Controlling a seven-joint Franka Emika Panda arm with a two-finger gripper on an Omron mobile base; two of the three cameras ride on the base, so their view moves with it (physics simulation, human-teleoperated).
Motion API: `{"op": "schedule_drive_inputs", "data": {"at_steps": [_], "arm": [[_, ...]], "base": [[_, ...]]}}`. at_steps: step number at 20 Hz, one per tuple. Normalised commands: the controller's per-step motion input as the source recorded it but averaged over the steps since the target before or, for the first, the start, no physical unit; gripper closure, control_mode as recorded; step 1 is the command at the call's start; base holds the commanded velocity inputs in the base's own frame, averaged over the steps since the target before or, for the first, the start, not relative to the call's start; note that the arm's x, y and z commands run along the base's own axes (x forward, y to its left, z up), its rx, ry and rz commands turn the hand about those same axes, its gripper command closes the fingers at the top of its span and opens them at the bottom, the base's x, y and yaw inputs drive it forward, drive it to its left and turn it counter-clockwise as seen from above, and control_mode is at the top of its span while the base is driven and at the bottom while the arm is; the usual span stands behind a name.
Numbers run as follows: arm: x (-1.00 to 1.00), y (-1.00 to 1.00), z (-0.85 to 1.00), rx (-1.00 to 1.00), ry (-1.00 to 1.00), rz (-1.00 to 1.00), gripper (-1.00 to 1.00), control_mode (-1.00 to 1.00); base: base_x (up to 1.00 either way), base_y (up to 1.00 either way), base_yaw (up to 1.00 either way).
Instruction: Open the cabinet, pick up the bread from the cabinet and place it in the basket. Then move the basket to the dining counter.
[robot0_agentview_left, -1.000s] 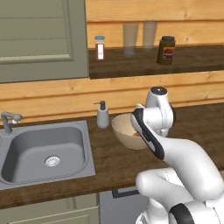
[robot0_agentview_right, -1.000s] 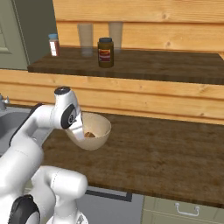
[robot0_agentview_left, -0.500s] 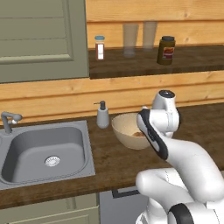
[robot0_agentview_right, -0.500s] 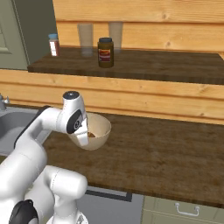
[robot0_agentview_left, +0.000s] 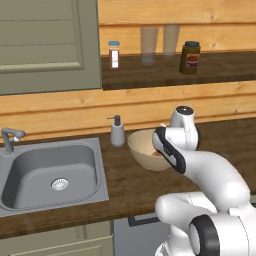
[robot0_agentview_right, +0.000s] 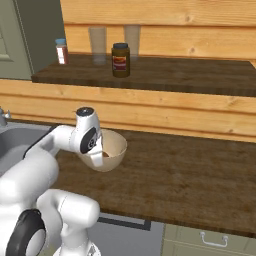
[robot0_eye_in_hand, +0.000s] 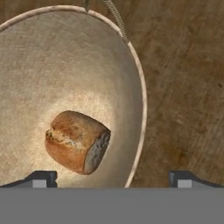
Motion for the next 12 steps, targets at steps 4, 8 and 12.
{"op": "schedule_drive_inputs", "data": {"at_steps": [4, 8, 12], "arm": [[0.09, 0.00, -0.34, 0.00, 0.01, 0.00, -1.00, -1.00], [0.00, 0.00, -0.35, 0.00, 0.00, 0.00, -1.00, -1.00], [0.00, 0.00, -0.35, 0.01, 0.00, 0.00, -1.00, -1.00]], "base": [[0.00, 0.00, 0.00], [0.00, 0.00, 0.00], [0.00, 0.00, 0.00]]}}
